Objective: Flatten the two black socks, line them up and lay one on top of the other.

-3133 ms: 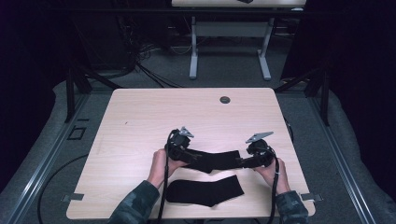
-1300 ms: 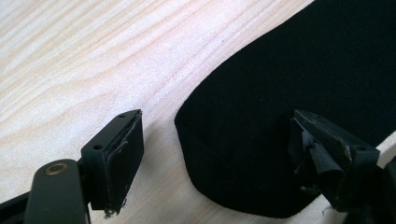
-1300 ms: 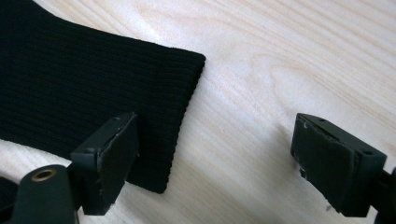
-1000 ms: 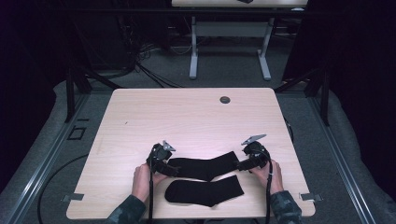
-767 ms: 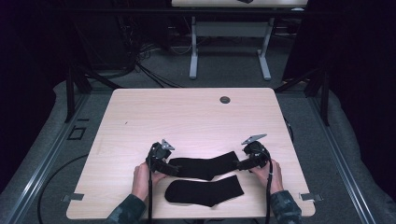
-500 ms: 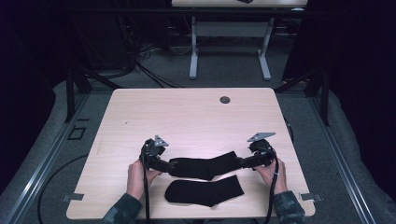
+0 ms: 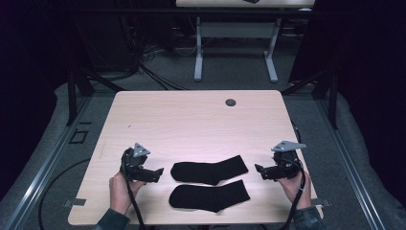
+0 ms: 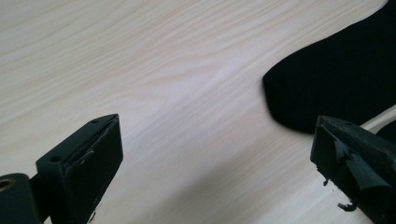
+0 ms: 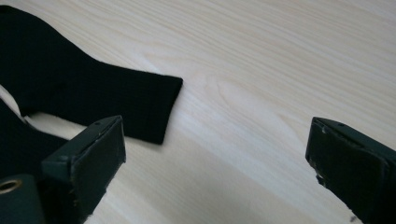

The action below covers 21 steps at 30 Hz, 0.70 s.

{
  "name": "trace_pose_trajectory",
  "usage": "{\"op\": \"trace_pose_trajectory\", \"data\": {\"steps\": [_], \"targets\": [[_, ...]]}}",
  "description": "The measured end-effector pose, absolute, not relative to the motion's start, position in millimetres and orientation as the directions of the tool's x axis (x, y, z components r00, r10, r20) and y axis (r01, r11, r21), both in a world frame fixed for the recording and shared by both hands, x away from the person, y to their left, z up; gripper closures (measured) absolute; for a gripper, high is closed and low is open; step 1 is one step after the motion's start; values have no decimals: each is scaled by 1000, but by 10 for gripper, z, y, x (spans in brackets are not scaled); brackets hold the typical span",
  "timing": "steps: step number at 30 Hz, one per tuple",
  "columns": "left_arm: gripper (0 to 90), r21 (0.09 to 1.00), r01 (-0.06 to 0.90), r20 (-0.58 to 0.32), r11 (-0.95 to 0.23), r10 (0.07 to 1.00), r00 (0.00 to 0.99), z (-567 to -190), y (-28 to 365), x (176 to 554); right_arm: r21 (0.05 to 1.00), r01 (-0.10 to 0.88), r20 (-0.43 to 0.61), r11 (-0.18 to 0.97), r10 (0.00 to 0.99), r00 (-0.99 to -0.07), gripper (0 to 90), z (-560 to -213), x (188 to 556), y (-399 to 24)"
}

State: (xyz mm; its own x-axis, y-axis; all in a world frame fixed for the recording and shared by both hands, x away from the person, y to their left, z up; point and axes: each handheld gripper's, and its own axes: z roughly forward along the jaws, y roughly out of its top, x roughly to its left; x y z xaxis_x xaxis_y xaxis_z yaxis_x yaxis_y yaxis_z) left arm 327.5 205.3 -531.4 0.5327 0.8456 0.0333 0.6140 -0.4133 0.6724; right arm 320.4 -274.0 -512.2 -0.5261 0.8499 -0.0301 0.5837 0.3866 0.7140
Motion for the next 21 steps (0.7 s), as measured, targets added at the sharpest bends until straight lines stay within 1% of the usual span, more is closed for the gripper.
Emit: {"op": "trace_pose_trajectory", "data": {"steps": [6,13,18,21], "targets": [[1,670,646,19,-366,879,477,-5453,2338,3104,705,606,-47,368,877,-479,24,-5245,3029,-2947],[1,653,696,-25,-299,910,414,-5738,2570,3010,669,663,-44,337,908,-417,0,-5562,2912,-3218],[0,663,693,-19,-281,920,391,-5870,2643,2985,640,701,-31,315,922,-386,0,-5766,2898,-3310],[0,679,680,-13,-275,922,386,-5888,2653,2975,654,696,-16,296,925,-380,0,-5830,2892,-3348]]}}
